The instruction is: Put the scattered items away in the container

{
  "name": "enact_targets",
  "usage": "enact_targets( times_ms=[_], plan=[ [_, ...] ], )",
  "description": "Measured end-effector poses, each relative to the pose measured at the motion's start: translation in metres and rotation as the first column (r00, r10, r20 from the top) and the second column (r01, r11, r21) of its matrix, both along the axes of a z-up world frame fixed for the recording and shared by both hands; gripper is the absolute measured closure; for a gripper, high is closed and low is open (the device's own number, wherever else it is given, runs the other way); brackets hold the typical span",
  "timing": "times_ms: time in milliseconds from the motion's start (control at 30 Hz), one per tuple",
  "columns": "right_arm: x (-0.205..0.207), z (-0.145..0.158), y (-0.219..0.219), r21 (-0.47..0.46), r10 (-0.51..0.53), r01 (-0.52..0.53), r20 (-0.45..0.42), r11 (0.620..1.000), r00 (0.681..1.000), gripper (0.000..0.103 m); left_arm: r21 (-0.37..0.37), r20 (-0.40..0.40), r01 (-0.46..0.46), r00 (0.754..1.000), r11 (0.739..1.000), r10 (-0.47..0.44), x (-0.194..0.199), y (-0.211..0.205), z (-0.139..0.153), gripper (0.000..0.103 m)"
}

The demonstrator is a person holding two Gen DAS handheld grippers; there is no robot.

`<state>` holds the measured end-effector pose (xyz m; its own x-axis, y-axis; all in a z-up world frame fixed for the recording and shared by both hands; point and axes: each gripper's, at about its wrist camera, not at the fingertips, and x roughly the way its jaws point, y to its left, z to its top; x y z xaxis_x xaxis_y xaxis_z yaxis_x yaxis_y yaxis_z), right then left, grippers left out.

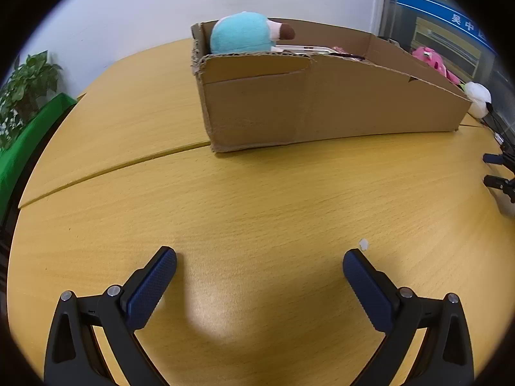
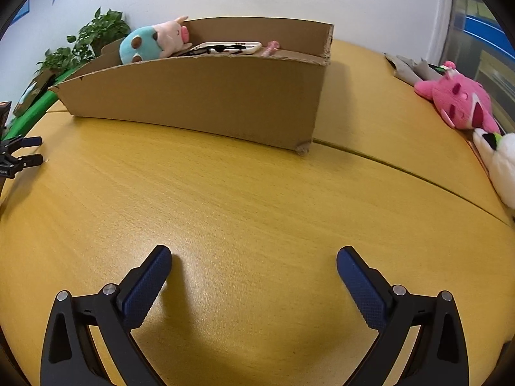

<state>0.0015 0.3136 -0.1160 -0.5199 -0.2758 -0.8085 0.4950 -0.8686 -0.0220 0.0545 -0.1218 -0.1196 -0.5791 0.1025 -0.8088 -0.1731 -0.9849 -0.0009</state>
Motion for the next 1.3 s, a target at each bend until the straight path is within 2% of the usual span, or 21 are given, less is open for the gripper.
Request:
enact_targets(
  times_ms=[300,667,1300],
  plan=[
    [-0.007,-0.001,-0.009,-0.003,0.067,-0.067,0.000,0.998,0.998,0.000,0.000,-0.002,0.160,0.987,0.987,-0.160,-0.018,0.004,-0.003,0.000],
    [-0.025,-0.003,-0.020,-0.005,0.163,-0.163,0.001,0.987,0.987,0.000,-0.002,-0.002,0.159,0.987,0.987,-0.159,-0.018,0.007,-0.004,0.000],
    [-0.024,-0.002,-0.022,-0.005,0.163,-0.163,0.001,0.987,0.987,0.000,-0.002,-0.001,0.159,0.987,0.987,-0.159,-0.018,0.007,-0.004,0.000]
  ],
)
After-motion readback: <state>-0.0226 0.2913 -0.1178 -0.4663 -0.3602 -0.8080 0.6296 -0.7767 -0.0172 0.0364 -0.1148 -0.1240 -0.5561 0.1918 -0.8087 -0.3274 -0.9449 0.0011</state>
